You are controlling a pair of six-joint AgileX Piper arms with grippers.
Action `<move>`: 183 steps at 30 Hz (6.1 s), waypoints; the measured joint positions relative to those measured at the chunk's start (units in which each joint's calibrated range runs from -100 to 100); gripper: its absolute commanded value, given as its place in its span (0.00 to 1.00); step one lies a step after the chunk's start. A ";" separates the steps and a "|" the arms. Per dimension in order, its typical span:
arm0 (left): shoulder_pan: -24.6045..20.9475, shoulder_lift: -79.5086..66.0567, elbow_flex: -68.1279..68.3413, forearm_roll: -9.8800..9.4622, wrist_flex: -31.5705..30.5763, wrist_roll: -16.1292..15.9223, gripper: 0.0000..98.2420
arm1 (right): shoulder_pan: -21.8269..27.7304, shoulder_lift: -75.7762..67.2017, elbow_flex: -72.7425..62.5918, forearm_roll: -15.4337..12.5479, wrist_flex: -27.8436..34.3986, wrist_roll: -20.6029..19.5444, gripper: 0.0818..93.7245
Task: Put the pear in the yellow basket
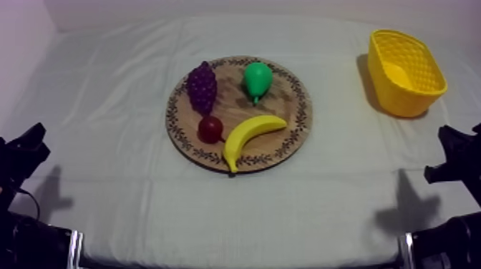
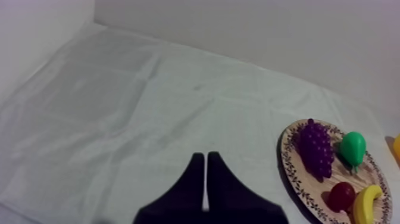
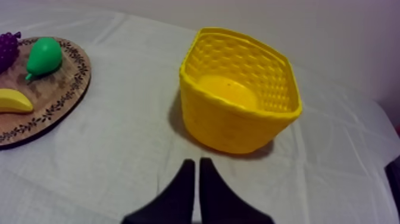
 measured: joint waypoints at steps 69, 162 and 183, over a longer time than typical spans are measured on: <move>0.00 0.00 0.00 0.00 0.00 0.00 0.00 | 5.39 35.95 -48.06 -14.70 24.11 -1.02 0.01; 0.00 0.00 0.00 0.00 0.00 0.00 0.00 | -24.01 140.93 -115.67 -5.42 30.60 -27.84 0.81; 0.00 0.00 0.00 0.00 0.00 0.00 0.00 | -24.20 147.63 -123.50 -3.89 33.24 -29.46 0.53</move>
